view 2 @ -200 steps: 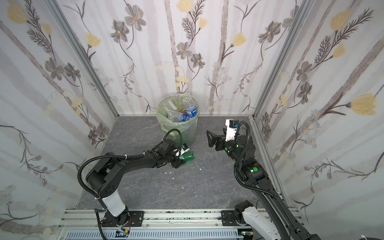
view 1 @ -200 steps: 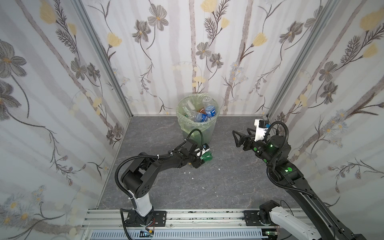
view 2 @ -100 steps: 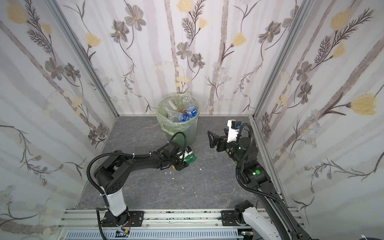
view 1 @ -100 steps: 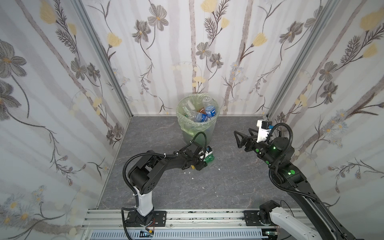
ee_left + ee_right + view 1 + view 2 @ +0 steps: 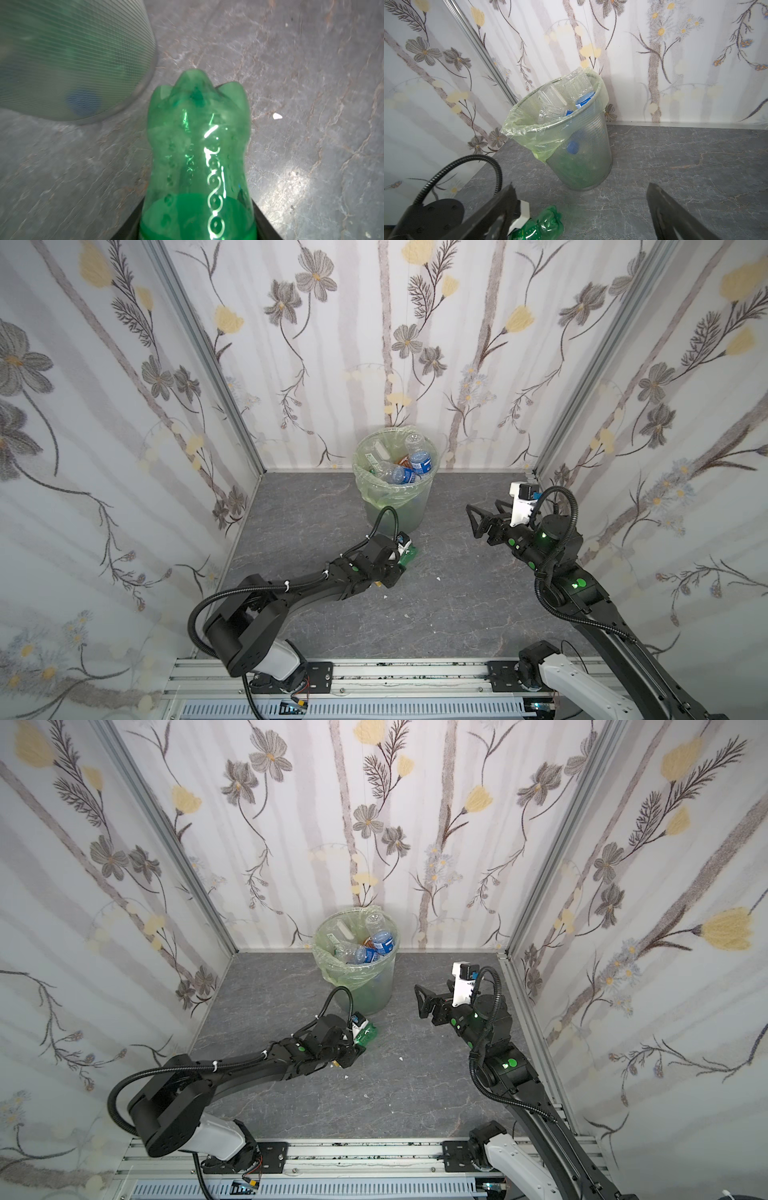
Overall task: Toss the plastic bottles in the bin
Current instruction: 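Lift the green bottle with the left gripper over the wastebasket, then open the left gripper to drop the green bottle into the basket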
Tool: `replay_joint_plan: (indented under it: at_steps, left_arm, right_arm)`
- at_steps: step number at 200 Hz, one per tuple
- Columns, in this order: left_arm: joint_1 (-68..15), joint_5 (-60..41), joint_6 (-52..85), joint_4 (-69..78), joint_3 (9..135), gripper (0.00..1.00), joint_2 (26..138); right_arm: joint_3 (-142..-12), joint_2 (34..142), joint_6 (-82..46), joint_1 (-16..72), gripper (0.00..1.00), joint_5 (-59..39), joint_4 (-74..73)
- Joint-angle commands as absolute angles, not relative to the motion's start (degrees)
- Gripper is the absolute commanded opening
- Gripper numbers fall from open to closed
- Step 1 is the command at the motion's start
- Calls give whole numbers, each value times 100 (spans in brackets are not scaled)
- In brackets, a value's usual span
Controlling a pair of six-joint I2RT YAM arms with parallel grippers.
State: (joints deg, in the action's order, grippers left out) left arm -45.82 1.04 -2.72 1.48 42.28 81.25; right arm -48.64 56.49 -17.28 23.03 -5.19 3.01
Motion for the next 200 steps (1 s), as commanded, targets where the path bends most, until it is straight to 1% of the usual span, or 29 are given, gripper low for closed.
replay_joint_plan:
  at_steps: [1,21,39,56,69,85,99,119,123,127,131,133,134,137,149,158,168,200]
  left_arm:
    - [-4614,645,654,247,3933,52,7362]
    - [-4632,965,1154,184,3579,53,6396]
    - [-4632,1122,1449,-16,3531,53,5647]
    - [-4630,1188,1490,-321,3829,53,5278]
    - [-4625,1272,1369,-610,4311,54,5302]
    - [-4607,1364,1075,-926,5176,56,5714]
    - [-4414,1283,855,-1056,6303,58,6441]
    - [-3607,275,1226,-1418,8711,61,7999]
    - [-3508,253,1259,-1490,9171,66,8317]
    - [-3439,314,1261,-1560,9597,74,8616]
    - [-3393,417,1231,-1636,9985,87,8900]
    - [-3375,467,1211,-1683,10182,96,9010]
    - [-3366,488,1203,-1694,10272,98,9089]
    - [-3348,529,1155,-1755,10520,100,9258]
    - [-3292,452,1026,-2034,11331,100,9840]
    - [-3279,347,1014,-2171,11636,100,10064]
    - [-3278,256,1073,-2191,11628,100,10103]
    - [-3287,136,1118,-2175,10818,100,9645]
  right_arm:
    - [-4810,5691,-1671,2297,98,-480,330]
    - [-4821,5747,-1679,2300,98,-484,364]
    - [-4827,5781,-1696,2297,97,-507,369]
    - [-4859,5821,-1697,2299,97,-510,388]
    - [-4891,5868,-1697,2295,97,-519,421]
    - [-4954,5903,-1696,2295,97,-519,437]
    - [-4983,5922,-1692,2303,97,-532,422]
    - [-5050,5981,-1713,2294,96,-617,408]
    - [-5075,5993,-1714,2302,96,-638,413]
    - [-5087,5996,-1718,2308,96,-653,428]
    - [-5093,5995,-1730,2304,96,-667,442]
    - [-5097,5999,-1731,2307,96,-677,447]
    - [-5097,5992,-1736,2309,96,-681,447]
    - [-5099,5988,-1742,2313,96,-688,455]
    - [-5081,5917,-1775,2318,96,-710,518]
    - [-5064,5846,-1773,2317,96,-685,594]
    - [-5009,5757,-1761,2317,96,-644,657]
    - [-4863,5617,-1644,2303,97,-503,696]
